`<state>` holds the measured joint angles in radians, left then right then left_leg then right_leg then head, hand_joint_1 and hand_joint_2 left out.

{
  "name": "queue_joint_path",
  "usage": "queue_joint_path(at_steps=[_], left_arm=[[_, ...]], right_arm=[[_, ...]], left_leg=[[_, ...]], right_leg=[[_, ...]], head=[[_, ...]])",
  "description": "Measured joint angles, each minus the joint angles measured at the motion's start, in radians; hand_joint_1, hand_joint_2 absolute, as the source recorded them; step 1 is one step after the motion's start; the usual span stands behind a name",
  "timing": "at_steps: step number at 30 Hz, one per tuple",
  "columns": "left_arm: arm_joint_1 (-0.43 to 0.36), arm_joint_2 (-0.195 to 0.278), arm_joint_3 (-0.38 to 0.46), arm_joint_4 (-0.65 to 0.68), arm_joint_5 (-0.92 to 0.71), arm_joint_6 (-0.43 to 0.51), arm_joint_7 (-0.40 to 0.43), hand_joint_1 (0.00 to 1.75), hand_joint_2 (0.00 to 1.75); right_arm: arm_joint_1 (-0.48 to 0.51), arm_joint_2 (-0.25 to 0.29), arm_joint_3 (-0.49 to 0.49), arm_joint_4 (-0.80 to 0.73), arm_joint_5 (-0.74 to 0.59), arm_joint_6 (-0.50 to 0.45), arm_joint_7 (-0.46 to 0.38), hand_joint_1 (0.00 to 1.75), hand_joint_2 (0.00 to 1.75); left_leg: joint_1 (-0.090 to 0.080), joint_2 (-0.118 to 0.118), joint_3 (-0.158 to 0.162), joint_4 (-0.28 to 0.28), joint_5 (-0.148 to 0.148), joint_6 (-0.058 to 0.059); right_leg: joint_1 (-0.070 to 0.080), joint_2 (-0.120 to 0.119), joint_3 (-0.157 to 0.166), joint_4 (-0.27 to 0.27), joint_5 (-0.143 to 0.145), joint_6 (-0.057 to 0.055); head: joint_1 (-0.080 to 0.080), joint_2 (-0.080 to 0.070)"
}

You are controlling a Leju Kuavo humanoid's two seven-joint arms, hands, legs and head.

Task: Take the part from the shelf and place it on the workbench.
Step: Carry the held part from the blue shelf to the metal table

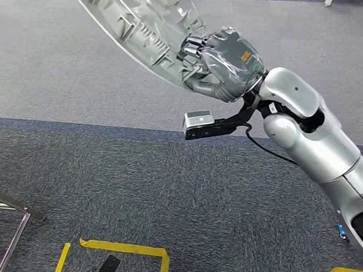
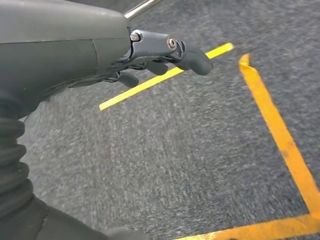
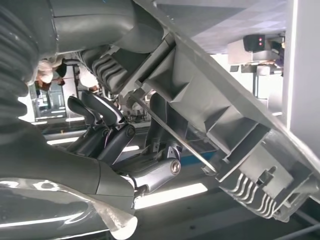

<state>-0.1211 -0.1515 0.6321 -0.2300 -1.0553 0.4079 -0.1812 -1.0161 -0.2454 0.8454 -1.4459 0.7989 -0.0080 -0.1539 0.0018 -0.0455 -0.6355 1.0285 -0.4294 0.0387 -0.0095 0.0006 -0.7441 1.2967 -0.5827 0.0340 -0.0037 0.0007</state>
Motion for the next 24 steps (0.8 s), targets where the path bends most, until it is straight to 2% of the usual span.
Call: queue_joint_path(at_steps=[1, 2, 3, 4, 5, 6, 7, 8, 10, 11, 12, 13, 14, 15, 16, 17, 19, 20, 21, 23, 24], left_arm=[[0.0, 0.0, 0.0, 0.0, -0.001, 0.0, 0.0, 0.0, 1.75], [0.0, 0.0, 0.0, 0.0, -0.002, -0.001, 0.0, 0.0, 1.75], [0.0, 0.0, 0.0, 0.0, -0.003, -0.002, 0.0, 0.0, 1.75], [0.0, -0.001, 0.0, 0.0, -0.005, -0.003, 0.0, 0.0, 1.75], [0.0, -0.001, 0.0, 0.0, -0.006, -0.004, 0.0, 0.0, 1.75], [0.001, -0.001, 0.0, 0.0, -0.006, -0.005, 0.0, 0.0, 1.75], [0.002, 0.0, 0.0, 0.0, -0.007, -0.005, 0.0, 0.0, 1.75], [0.003, 0.0, 0.0, 0.0, -0.007, -0.006, 0.0, 0.0, 1.75], [0.004, 0.0, 0.0, 0.0, -0.007, -0.006, 0.0, 0.0, 1.75], [0.004, 0.0, 0.0, 0.0, -0.007, -0.006, 0.0, 0.0, 1.75], [0.003, 0.0, 0.0, 0.0, -0.007, -0.006, 0.0, 0.0, 1.75], [0.002, 0.0, 0.0, 0.0, -0.007, -0.006, 0.0, 0.0, 1.75], [0.002, 0.0, 0.0, 0.0, -0.007, -0.007, 0.0, 0.0, 1.75], [0.003, 0.0, 0.0, 0.0, -0.007, -0.008, 0.0, 0.0, 1.75], [0.004, 0.0, 0.0, 0.0, -0.007, -0.008, 0.0, 0.0, 1.75], [0.004, 0.0, 0.0, 0.0, -0.007, -0.009, 0.0, 0.0, 1.75], [0.003, 0.0, 0.0, 0.0, -0.006, -0.009, 0.0, 0.0, 1.75], [0.002, 0.0, 0.0, 0.0, -0.006, -0.009, 0.0, 0.0, 1.75], [0.001, -0.001, 0.0, 0.0, -0.005, -0.009, 0.0, 0.0, 1.75], [0.003, -0.001, 0.001, 0.0, -0.004, -0.009, 0.0, 0.0, 1.75], [0.005, -0.001, 0.001, 0.0, -0.004, -0.009, 0.0, 0.0, 1.75]], right_arm=[[0.002, -0.002, 0.0, -0.001, 0.0, 0.0, 0.0, 1.75, 1.75], [0.002, -0.003, -0.002, -0.001, 0.0, 0.0, 0.001, 1.75, 1.75], [0.003, -0.005, -0.003, -0.002, 0.0, 0.0, 0.0, 1.75, 1.75], [0.002, -0.007, -0.005, -0.004, 0.001, -0.001, 0.0, 1.75, 1.75], [0.003, -0.008, -0.006, -0.005, 0.002, -0.001, 0.0, 1.75, 1.75], [0.003, -0.009, -0.007, -0.007, 0.003, -0.002, 0.0, 1.75, 1.75], [0.003, -0.009, -0.007, -0.009, 0.005, -0.002, 0.0, 1.75, 1.75], [0.004, -0.009, -0.007, -0.01, 0.006, -0.002, 0.0, 1.75, 1.75], [0.003, -0.009, -0.008, -0.011, 0.006, -0.002, 0.001, 1.75, 1.75], [0.003, -0.009, -0.008, -0.012, 0.007, -0.002, 0.001, 1.75, 1.75], [0.003, -0.009, -0.008, -0.012, 0.008, -0.001, 0.001, 1.75, 1.75], [0.002, -0.009, -0.007, -0.012, 0.009, -0.001, 0.001, 1.75, 1.75], [0.003, -0.009, -0.007, -0.012, 0.01, -0.001, 0.001, 1.75, 1.75], [0.003, -0.009, -0.006, -0.012, 0.011, 0.0, 0.0, 1.75, 1.75], [0.003, -0.009, -0.006, -0.012, 0.012, 0.0, 0.0, 1.75, 1.75], [0.003, -0.009, -0.005, -0.012, 0.013, 0.0, 0.0, 1.75, 1.75], [0.001, -0.009, -0.006, -0.012, 0.013, 0.0, -0.001, 1.75, 1.75], [0.001, -0.009, -0.006, -0.013, 0.013, 0.001, -0.001, 1.75, 1.75], [0.0, -0.008, -0.005, -0.013, 0.014, 0.001, -0.002, 1.75, 1.75], [-0.001, -0.008, -0.004, -0.014, 0.015, 0.002, -0.004, 1.75, 1.75], [-0.001, -0.008, -0.003, -0.015, 0.015, 0.002, -0.005, 1.75, 1.75]], left_leg=[[0.0, -0.014, 0.001, 0.0, 0.0, 0.0], [0.001, -0.027, 0.002, 0.001, 0.0, -0.001], [0.0, -0.039, 0.0, 0.002, -0.001, -0.003], [0.001, -0.049, -0.004, 0.004, 0.0, -0.006], [0.003, -0.06, -0.008, 0.005, 0.001, -0.012], [0.006, -0.07, -0.012, 0.005, 0.004, -0.018], [0.008, -0.08, -0.015, 0.003, 0.006, -0.025], [0.008, -0.075, -0.017, 0.005, 0.004, -0.031], [0.003, -0.029, -0.036, 0.048, -0.027, -0.04], [0.002, 0.003, -0.059, 0.1, -0.056, -0.043], [0.003, 0.022, -0.088, 0.166, -0.088, -0.047], [0.005, 0.03, -0.117, 0.23, -0.113, -0.05], [0.007, 0.033, -0.135, 0.271, -0.122, -0.052], [0.008, 0.036, -0.137, 0.276, -0.113, -0.054], [0.009, 0.04, -0.119, 0.241, -0.085, -0.054], [0.008, 0.052, -0.086, 0.175, -0.047, -0.052], [-0.002, 0.092, -0.024, 0.052, -0.001, -0.043], [-0.007, 0.106, -0.01, 0.019, 0.003, -0.036], [-0.011, 0.108, -0.007, 0.008, -0.002, -0.03], [-0.009, 0.087, -0.007, 0.001, -0.003, -0.019], [-0.006, 0.075, -0.005, -0.001, -0.002, -0.014]], right_leg=[[0.0, 0.005, 0.017, -0.048, 0.035, -0.003], [-0.001, 0.019, 0.047, -0.119, 0.075, -0.007], [-0.004, 0.042, 0.079, -0.186, 0.103, -0.01], [-0.005, 0.06, 0.105, -0.237, 0.12, -0.012], [-0.006, 0.074, 0.12, -0.264, 0.124, -0.013], [-0.005, 0.075, 0.126, -0.27, 0.12, -0.013], [-0.004, 0.065, 0.128, -0.273, 0.12, -0.015], [-0.004, 0.054, 0.131, -0.277, 0.121, -0.019], [-0.007, 0.027, 0.139, -0.285, 0.122, -0.028], [-0.007, 0.014, 0.141, -0.287, 0.121, -0.032], [-0.006, 0.001, 0.143, -0.287, 0.12, -0.035], [-0.006, -0.011, 0.144, -0.286, 0.118, -0.036], [-0.005, -0.023, 0.145, -0.286, 0.116, -0.036], [-0.005, -0.035, 0.147, -0.285, 0.114, -0.036], [-0.005, -0.046, 0.151, -0.285, 0.111, -0.034], [-0.005, -0.057, 0.155, -0.285, 0.107, -0.032], [0.0, -0.075, 0.162, -0.283, 0.099, -0.025], [0.003, -0.083, 0.163, -0.282, 0.097, -0.021], [0.007, -0.093, 0.164, -0.282, 0.095, -0.018], [0.006, -0.108, 0.165, -0.281, 0.087, -0.008], [0.003, -0.095, 0.161, -0.272, 0.077, -0.004]], head=[[0.0, 0.0], [0.0, 0.0], [0.0, 0.0], [0.0, 0.0], [-0.001, 0.0], [-0.001, 0.0], [-0.001, 0.0], [-0.001, 0.0], [-0.005, 0.0], [-0.007, 0.0], [-0.009, 0.0], [-0.009, 0.0], [-0.009, 0.0], [-0.009, 0.0], [-0.009, 0.0], [-0.009, 0.0], [-0.009, 0.0], [-0.009, 0.0], [-0.008, 0.0], [-0.008, 0.0], [-0.008, 0.0]])
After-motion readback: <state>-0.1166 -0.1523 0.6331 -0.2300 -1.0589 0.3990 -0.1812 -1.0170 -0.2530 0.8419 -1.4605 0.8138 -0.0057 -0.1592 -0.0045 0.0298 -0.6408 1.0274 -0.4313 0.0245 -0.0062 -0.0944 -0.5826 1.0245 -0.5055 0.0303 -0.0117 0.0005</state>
